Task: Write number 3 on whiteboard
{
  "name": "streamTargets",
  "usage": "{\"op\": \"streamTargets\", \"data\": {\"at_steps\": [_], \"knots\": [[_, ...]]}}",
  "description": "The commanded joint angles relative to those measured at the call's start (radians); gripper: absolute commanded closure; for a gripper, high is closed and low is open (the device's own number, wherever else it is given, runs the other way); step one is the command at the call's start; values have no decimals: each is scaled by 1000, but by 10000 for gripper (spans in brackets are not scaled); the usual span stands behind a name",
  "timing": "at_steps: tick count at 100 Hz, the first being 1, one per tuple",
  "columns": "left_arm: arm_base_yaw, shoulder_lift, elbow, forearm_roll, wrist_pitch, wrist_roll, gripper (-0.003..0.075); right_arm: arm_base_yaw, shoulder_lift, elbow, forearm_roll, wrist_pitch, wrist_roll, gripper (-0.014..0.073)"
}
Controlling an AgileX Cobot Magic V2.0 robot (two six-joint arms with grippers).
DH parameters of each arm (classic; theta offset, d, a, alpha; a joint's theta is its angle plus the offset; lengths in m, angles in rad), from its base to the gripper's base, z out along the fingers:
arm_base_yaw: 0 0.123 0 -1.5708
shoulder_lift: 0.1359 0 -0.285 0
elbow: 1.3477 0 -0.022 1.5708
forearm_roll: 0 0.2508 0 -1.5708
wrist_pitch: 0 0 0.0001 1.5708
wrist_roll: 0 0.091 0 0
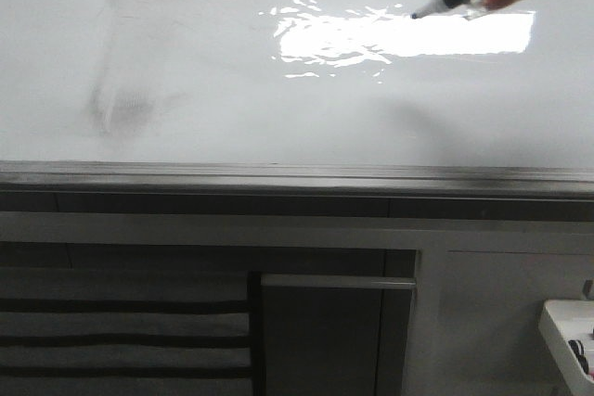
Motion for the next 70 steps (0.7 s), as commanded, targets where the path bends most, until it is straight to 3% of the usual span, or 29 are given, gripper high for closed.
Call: {"op": "streamTargets", "data": {"at_steps": [1,35,70], "knots": [[4,-3,-25,-39,-89,2,227,33,24,-77,35,-59,-13,650],[4,-3,-25,-39,-109,2,227,85,251,-268,-19,-61,-13,650],[4,-3,-25,-34,-109,4,227,30,303,-277,-78,-96,-11,650]]}}
